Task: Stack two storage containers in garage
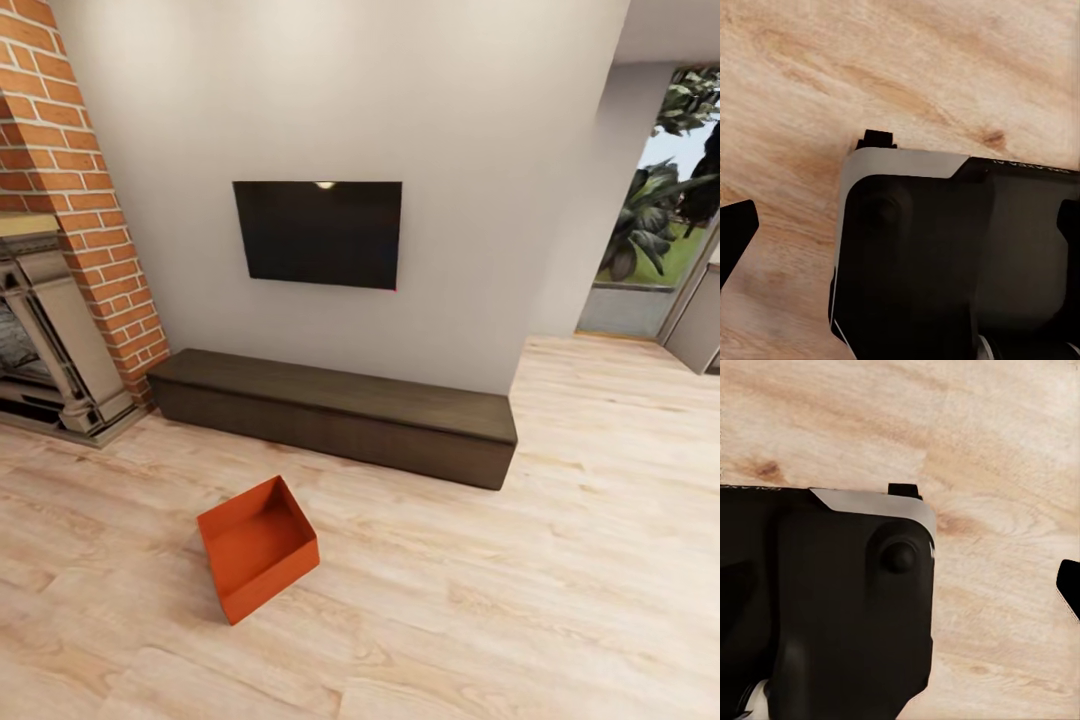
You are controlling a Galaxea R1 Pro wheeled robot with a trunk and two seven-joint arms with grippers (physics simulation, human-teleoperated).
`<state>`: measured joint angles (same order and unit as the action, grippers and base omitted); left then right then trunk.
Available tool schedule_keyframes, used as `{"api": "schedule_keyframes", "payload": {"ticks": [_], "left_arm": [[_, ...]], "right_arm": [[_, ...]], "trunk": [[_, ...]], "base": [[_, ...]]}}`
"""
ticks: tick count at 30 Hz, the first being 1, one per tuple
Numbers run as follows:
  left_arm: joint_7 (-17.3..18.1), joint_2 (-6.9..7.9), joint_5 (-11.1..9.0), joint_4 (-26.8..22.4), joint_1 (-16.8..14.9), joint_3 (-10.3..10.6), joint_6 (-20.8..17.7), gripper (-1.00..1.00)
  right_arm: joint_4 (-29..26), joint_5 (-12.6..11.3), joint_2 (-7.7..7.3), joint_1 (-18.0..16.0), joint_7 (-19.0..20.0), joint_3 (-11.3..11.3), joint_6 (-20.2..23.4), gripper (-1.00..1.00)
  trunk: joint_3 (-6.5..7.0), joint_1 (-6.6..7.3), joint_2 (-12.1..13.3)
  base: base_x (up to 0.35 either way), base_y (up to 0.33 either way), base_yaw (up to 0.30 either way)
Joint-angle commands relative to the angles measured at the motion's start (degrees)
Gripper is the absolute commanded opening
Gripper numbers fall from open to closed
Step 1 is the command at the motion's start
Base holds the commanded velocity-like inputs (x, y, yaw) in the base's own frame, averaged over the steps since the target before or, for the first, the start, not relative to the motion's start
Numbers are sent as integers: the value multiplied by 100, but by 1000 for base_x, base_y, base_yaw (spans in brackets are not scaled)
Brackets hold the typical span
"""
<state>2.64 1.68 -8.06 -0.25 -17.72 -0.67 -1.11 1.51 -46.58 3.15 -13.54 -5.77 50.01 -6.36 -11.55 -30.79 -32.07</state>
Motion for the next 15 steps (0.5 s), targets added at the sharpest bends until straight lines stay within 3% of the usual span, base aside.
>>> {"api": "schedule_keyframes", "payload": {"ticks": [1, 8, 15], "left_arm": [[26, 2, -55, -1, -3, -3, -12, 100], [26, 4, -55, -1, -3, -3, 0, 100], [23, -1, -81, -1, -3, -3, 244, 100]], "right_arm": [[16, -44, 8, -3, -3, 46, -23, 100], [16, -44, 10, -6, -3, 46, -23, 100], [16, -44, 10, -4, -3, 45, -23, 100]], "trunk": [[-9, -5, -7], [-9, -5, -7], [-9, -5, -7]], "base": [[322, 0, 0], [322, 0, 0], [322, 0, 0]]}}
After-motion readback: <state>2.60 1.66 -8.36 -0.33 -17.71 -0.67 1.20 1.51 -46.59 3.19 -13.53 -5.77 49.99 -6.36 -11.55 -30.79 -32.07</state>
